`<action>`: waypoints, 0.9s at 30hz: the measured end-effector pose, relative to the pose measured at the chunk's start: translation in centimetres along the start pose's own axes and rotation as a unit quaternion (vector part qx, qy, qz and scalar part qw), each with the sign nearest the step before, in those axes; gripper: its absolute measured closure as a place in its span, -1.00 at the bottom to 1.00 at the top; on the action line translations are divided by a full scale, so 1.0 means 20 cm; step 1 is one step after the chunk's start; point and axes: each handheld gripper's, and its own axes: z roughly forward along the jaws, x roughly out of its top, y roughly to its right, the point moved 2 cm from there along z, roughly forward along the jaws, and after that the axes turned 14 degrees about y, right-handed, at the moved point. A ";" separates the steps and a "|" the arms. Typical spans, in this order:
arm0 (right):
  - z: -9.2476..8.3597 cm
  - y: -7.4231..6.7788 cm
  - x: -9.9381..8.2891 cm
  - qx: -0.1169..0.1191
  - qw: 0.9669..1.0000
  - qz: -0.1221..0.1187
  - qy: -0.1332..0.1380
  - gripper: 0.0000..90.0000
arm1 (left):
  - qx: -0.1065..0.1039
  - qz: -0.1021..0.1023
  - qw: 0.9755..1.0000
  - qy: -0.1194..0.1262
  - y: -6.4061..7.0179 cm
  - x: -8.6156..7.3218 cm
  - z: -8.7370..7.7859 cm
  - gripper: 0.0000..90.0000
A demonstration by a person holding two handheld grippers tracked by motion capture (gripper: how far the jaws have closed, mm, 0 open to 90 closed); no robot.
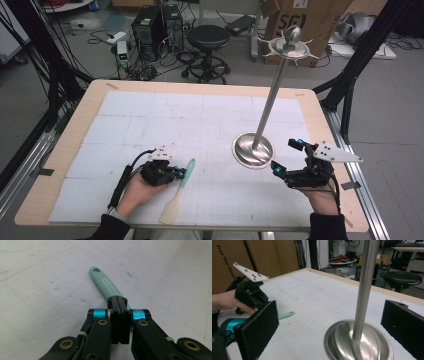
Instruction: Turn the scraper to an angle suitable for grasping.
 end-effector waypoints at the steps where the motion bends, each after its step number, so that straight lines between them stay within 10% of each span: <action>1: 0.00 0.00 0.00 0.000 1.000 0.000 0.000 -0.99 | -0.004 0.001 1.000 -0.002 0.02 0.00 0.01 1.00; 14: -0.03 0.02 0.01 -0.006 1.000 0.005 0.006 -0.99 | -0.095 0.043 0.994 -0.034 0.25 0.01 0.14 1.00; 27: -0.03 0.02 0.00 -0.007 1.000 0.003 0.005 -0.99 | -0.137 0.077 0.987 -0.043 0.34 0.00 0.16 1.00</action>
